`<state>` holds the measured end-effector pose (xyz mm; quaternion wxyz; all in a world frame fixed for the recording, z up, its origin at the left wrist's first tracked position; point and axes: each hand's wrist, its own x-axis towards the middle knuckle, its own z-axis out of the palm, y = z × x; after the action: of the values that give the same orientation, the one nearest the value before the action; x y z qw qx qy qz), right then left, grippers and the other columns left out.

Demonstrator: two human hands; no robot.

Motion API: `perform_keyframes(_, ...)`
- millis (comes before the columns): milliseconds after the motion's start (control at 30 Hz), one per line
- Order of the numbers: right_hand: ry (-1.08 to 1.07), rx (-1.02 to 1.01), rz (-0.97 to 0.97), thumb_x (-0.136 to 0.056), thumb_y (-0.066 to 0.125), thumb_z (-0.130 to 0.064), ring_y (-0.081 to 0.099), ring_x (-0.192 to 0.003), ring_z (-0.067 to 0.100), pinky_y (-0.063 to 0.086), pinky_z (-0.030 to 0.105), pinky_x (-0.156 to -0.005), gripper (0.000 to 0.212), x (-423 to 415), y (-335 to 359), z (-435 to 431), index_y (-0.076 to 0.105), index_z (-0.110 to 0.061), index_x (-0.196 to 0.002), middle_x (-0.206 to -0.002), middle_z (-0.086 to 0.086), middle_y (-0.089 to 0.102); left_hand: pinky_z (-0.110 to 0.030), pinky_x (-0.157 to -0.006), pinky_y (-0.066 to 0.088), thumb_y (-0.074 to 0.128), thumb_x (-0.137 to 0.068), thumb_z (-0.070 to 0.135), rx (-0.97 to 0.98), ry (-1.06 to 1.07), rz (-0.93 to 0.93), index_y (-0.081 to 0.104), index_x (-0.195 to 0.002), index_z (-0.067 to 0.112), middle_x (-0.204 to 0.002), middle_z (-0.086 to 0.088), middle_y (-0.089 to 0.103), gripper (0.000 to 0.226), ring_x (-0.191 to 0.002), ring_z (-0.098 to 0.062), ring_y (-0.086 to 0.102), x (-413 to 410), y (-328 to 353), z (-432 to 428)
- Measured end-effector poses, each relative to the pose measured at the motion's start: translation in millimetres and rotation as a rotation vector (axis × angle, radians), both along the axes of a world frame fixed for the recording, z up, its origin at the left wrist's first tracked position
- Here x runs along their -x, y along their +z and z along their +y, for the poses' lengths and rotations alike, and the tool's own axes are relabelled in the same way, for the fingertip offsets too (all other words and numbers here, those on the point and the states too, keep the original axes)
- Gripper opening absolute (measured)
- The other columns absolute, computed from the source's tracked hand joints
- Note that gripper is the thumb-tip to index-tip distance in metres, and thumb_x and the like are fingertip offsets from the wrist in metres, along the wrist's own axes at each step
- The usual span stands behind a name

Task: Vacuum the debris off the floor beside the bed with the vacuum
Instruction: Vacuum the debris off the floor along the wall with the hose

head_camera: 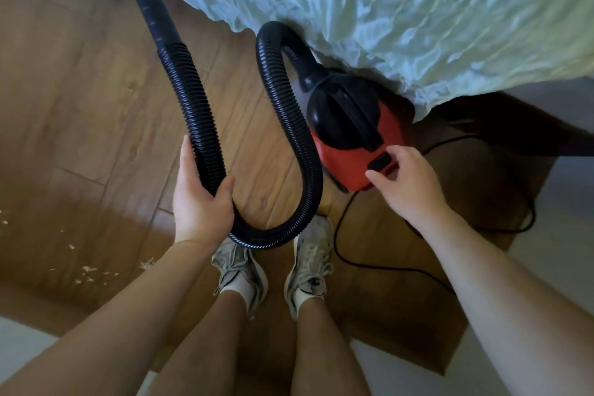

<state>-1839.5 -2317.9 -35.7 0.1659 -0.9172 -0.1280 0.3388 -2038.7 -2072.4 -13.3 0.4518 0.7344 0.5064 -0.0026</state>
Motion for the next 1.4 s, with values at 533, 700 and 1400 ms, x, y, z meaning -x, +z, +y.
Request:
perform_keyframes(533,-0.012,-0.005,-0.049,-0.089,0.074,-0.03,0.05,-0.131,0.028,0.044,0.038,-0.107,0.067,-9.4,-74.3,-15.0,0.044,-0.01,-0.145,-0.146,0.009,0.042,-0.051,-0.109,0.047,0.066,-0.096,0.015,0.007,-0.016,-0.059,0.011,-0.159,0.043,-0.155,0.015,0.041,0.088,-0.14,-0.016,0.047,-6.0,-44.3,-38.9)
perform_keyframes(700,-0.066,-0.021,-0.099,-0.085,0.079,-0.021,0.053,-0.125,0.029,0.047,0.036,-0.101,0.059,-14.6,-83.6,-10.8,0.05,-0.011,-0.135,-0.139,0.01,0.045,-0.052,-0.109,0.047,0.065,-0.096,0.015,0.01,-0.012,-0.073,0.01,-0.157,0.048,-0.156,0.018,0.04,0.088,-0.14,-0.018,0.047,-6.3,-54.9,-46.2)
perform_keyframes(1400,-0.038,-0.001,-0.068,-0.084,0.079,-0.022,0.056,-0.116,0.035,0.044,0.032,-0.083,0.058,-22.8,-92.5,-13.6,0.045,-0.013,-0.13,-0.135,0.016,0.043,-0.051,-0.102,0.053,0.067,-0.094,0.01,0.085,0.097,-0.08,0.014,-0.156,0.046,-0.146,0.016,0.047,0.089,-0.133,-0.015,0.053,-2.5,-61.9,-60.0)
